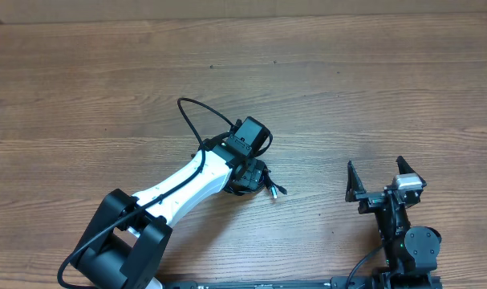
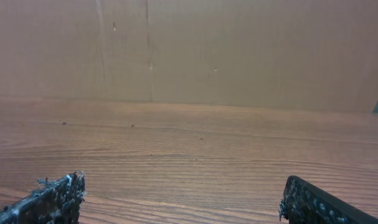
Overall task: Untangle cables
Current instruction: 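Close the left gripper on the cable loops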
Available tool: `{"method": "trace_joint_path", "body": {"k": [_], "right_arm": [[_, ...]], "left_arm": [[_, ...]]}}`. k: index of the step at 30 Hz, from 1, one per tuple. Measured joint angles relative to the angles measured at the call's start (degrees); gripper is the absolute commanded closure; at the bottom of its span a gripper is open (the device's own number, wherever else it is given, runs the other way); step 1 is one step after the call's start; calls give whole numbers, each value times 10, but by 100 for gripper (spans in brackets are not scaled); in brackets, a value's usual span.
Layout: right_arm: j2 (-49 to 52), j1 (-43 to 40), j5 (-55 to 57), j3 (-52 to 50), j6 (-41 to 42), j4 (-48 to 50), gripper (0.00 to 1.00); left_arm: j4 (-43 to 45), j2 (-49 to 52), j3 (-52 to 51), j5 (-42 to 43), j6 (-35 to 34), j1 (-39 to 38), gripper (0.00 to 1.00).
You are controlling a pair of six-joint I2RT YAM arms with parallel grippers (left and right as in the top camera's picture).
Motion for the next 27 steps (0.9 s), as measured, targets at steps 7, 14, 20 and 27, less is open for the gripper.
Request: {"method": "trace_joint_path", "body": {"k": [7, 14, 20, 27], "right_arm": [[0, 0, 0, 0, 0, 0, 0], [0, 0, 0, 0, 0, 0, 0], [0, 0, 0, 0, 0, 0, 0], [0, 0, 0, 0, 0, 0, 0]], "left_arm": [[5, 0, 0, 0, 0, 0, 0], [14, 0, 0, 0, 0, 0, 0], [16, 0, 0, 0, 0, 0, 0], [16, 0, 0, 0, 0, 0, 0]]}}
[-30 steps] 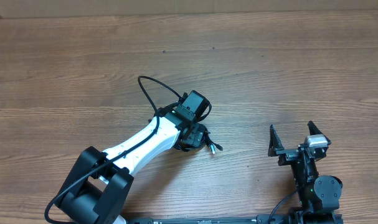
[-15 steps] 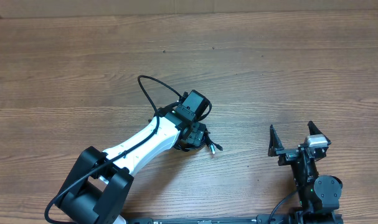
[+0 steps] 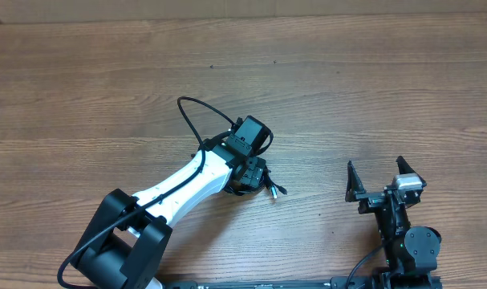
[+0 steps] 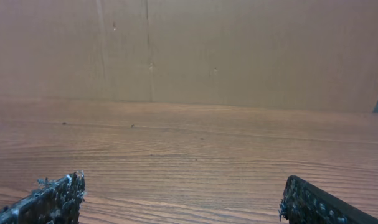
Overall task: Untangle cables
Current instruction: 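Close the left gripper on the cable loops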
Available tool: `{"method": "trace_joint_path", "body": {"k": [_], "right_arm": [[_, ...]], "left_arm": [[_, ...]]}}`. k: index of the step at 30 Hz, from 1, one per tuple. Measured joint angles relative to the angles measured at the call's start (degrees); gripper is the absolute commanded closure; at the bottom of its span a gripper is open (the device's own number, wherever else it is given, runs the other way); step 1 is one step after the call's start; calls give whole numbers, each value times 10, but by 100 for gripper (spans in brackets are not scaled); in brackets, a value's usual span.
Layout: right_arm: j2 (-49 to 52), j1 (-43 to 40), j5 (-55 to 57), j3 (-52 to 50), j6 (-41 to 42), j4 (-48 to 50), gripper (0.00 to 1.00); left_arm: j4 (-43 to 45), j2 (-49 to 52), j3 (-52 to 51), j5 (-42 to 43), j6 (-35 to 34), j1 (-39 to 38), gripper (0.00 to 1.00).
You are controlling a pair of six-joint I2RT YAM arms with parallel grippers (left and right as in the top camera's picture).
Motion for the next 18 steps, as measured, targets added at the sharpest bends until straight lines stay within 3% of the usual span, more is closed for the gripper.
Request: {"method": "trace_joint_path", "body": {"k": [18], "right_arm": [[0, 0, 0, 0, 0, 0, 0]], "left_arm": [[3, 0, 0, 0, 0, 0, 1]]}}
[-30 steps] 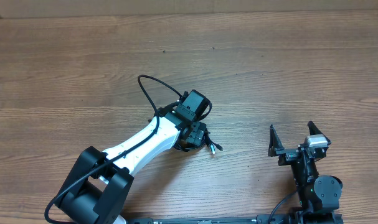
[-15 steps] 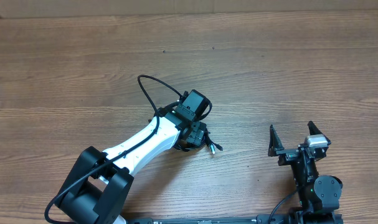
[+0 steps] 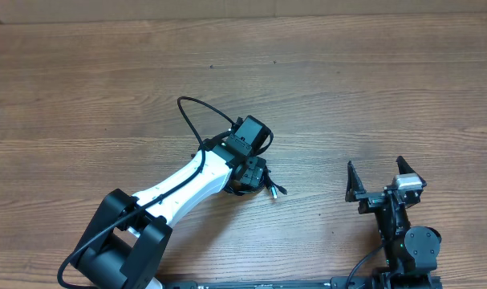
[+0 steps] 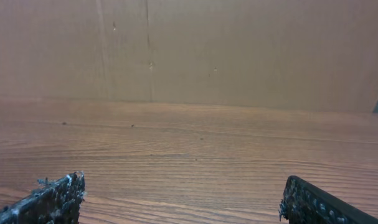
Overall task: Untangle cables
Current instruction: 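Close the left gripper on the cable loops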
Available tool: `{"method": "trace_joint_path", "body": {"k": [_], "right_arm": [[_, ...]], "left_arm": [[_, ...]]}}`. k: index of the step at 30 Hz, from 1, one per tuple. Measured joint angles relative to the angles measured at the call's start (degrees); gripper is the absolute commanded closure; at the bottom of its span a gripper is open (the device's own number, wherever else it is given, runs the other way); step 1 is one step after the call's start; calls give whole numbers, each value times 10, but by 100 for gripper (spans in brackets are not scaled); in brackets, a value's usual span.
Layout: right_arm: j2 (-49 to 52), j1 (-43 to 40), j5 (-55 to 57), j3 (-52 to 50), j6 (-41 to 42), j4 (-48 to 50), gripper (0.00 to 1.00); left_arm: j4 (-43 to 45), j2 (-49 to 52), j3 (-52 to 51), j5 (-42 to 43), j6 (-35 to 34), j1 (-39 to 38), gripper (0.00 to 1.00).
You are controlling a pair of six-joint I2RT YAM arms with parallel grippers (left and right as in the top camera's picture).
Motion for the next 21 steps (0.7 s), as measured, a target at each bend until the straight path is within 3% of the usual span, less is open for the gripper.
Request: {"method": "trace_joint_path", "body": {"k": [5, 7, 10, 15, 21], "right_arm": [[0, 0, 0, 0, 0, 0, 0], [0, 0, 0, 0, 0, 0, 0], [0, 0, 0, 0, 0, 0, 0], [0, 0, 0, 0, 0, 0, 0], [0, 0, 0, 0, 0, 0, 0]], "left_arm": [[2, 0, 0, 0, 3, 0, 16], [2, 0, 0, 0, 3, 0, 30], [2, 0, 0, 0, 4, 0, 60], [6, 0, 0, -2, 1, 0, 94], [6, 0, 0, -2, 4, 0, 96]]}}
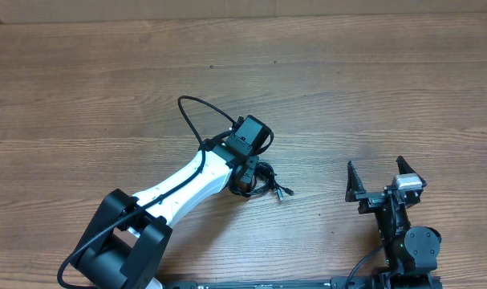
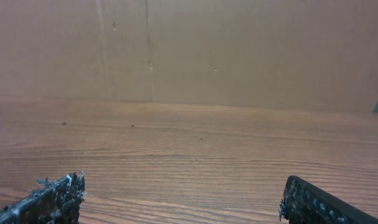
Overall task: Untangle cables
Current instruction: 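Close the left gripper on the cable loops, then lift the cable bundle with the left gripper toward the right gripper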
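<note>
A thin black cable lies bunched in a small tangle (image 1: 263, 178) near the middle of the wooden table (image 1: 107, 96), with a connector end (image 1: 285, 194) poking out to the right. My left gripper (image 1: 245, 170) points down at the tangle's left edge. Its fingers are hidden under the wrist's camera housing (image 1: 251, 134), so its state is unclear. My right gripper (image 1: 377, 173) stands open near the front right, well away from the cable. Between its fingers (image 2: 58, 198) in the right wrist view lies only bare wood.
The left arm's own black lead (image 1: 196, 120) arcs up behind its wrist. A brown cardboard wall (image 2: 238, 50) stands along the table's far edge. The arm bases sit at the front edge.
The cable tangle has spread a little to the right of my left gripper, and its connector end lies slightly farther right and lower. The right arm has not moved.
At each earlier moment my left gripper stood down on the tight cable bundle and my right gripper stayed open at the front right. Now the bundle looks looser, with loops showing beside the left gripper.
</note>
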Available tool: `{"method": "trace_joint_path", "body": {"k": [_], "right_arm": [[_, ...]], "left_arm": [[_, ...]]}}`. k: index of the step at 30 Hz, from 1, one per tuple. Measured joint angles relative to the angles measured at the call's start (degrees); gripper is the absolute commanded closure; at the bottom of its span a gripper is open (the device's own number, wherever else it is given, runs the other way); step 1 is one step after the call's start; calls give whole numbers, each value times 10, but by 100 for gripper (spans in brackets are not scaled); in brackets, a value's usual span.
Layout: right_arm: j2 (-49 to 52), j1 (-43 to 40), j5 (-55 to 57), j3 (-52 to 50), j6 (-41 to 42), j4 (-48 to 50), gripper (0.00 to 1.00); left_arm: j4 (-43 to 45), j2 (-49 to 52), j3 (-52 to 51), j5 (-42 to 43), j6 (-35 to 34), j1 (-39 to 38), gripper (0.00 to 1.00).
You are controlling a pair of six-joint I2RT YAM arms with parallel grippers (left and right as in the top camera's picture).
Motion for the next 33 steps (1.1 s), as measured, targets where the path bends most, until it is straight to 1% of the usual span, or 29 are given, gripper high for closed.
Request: {"method": "trace_joint_path", "body": {"k": [5, 9, 12, 16, 22, 27, 33], "right_arm": [[0, 0, 0, 0, 0, 0, 0], [0, 0, 0, 0, 0, 0, 0], [0, 0, 0, 0, 0, 0, 0], [0, 0, 0, 0, 0, 0, 0], [0, 0, 0, 0, 0, 0, 0], [0, 0, 0, 0, 0, 0, 0], [0, 0, 0, 0, 0, 0, 0]], "left_arm": [[-10, 0, 4, 0, 17, 0, 96], [-74, 0, 38, 0, 32, 0, 96], [-128, -7, 88, 0, 52, 0, 96], [-191, -40, 170, 9, 82, 0, 96], [-246, -109, 252, 77, 155, 0, 96], [-260, -144, 264, 121, 202, 0, 96], [-261, -153, 264, 129, 221, 0, 96]]}}
